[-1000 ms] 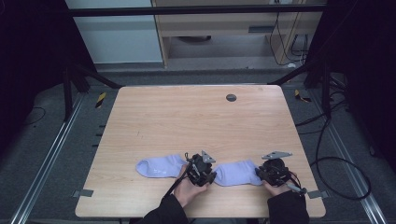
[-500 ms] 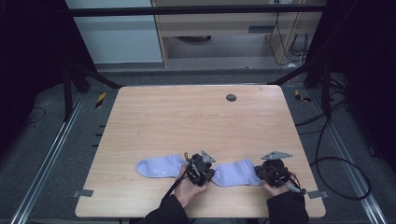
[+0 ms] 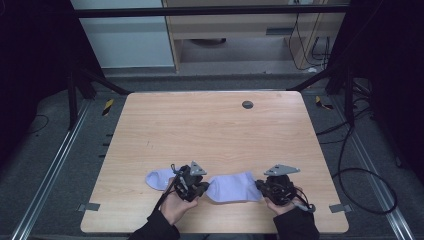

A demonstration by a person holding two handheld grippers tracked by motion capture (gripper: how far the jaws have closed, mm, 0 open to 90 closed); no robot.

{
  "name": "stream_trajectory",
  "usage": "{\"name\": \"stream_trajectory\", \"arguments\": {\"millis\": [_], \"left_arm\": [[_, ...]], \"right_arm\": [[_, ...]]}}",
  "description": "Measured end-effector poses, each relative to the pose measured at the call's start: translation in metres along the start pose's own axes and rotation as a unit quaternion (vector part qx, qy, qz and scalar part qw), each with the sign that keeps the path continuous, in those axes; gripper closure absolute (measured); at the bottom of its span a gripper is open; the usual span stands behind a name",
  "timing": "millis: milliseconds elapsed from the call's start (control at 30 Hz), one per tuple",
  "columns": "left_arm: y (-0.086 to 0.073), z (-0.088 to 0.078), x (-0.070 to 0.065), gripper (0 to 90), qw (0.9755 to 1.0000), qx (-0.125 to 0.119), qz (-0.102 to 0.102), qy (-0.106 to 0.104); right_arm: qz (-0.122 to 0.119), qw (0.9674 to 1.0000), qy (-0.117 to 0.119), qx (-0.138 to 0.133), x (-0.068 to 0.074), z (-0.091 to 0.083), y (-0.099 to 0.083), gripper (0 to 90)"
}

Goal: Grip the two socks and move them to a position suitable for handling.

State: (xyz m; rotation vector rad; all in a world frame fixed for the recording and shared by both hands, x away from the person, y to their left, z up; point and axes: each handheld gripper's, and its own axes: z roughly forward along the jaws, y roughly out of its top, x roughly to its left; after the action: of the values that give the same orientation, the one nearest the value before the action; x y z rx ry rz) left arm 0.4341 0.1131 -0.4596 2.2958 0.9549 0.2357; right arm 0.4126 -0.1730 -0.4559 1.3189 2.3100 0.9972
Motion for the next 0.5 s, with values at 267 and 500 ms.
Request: {"name": "stream_trajectory", "arguments": {"millis": [267, 500], "left_arm": [[-0.029, -0.016, 0.018, 88.8, 0.9998, 0.016, -0.014, 0.003], [-0.038, -0.014, 0.026, 88.6, 0.9993, 0.031, -0.018, 0.007]], "right_arm": [[-0.013, 0.9993, 0.035, 0.009, 0.027, 0.015, 0.003, 85.9], [-0.019, 0.9985, 0.044, 0.027, 0.039, 0.028, 0.000, 85.6]]}}
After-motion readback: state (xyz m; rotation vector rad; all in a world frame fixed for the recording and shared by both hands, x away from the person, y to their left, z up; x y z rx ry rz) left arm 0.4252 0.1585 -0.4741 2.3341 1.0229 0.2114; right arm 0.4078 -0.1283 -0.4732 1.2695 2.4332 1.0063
